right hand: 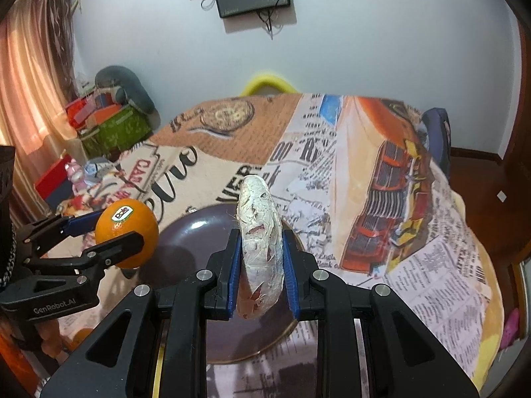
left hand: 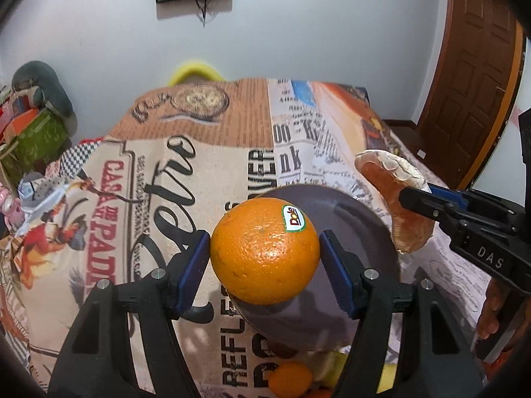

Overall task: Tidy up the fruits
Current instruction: 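Lower the orange onto the purple plate with the left tool while the right tool places the pale fruit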

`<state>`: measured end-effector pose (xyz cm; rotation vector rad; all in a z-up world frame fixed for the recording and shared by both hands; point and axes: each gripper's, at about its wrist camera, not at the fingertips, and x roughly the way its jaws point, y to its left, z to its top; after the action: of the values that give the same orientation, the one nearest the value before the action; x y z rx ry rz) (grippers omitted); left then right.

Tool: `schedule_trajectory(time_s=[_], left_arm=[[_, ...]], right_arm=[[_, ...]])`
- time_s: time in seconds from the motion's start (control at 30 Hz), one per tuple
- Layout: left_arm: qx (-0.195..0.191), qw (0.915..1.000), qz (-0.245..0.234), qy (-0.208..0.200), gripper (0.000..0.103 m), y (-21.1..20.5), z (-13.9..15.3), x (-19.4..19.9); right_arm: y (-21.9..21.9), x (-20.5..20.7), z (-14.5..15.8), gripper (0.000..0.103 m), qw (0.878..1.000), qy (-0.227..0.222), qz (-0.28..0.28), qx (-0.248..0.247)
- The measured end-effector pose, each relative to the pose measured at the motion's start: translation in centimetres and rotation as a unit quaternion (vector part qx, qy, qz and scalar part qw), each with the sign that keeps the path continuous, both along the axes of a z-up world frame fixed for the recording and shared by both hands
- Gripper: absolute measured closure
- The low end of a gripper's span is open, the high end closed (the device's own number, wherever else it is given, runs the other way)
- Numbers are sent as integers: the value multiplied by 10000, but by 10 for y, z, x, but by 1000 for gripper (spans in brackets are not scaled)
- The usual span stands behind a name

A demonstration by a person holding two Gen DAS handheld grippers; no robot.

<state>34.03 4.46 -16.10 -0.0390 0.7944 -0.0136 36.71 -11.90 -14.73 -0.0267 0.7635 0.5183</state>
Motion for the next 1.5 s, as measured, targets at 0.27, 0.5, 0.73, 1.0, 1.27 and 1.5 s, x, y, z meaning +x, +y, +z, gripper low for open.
schedule_trajectory(time_s=[0.27,0.5,0.73,1.0,1.27,1.5], left_arm=[[33,9994,-7,354,36,4,-25,23],[-151,9975,-147,668,36,4,-34,37],[-85,9960,-166,878,36,1,-41,41],[-11,9960,-97,889,35,-2,-39,38],[-20,9992,-94,382,31,-5,-2,13],[52,9999,-31,89,30,-4,28,-20]], right_arm=[[13,20,-31,82,9991,334,201,-185],[18,28,-46,82,9980,485,266,-292],[19,30,-47,81,9978,485,255,-370],[10,25,-44,62,9978,488,123,-440],[3,1,-20,62,9987,266,147,-418],[3,-26,4,62,9992,35,197,-349]])
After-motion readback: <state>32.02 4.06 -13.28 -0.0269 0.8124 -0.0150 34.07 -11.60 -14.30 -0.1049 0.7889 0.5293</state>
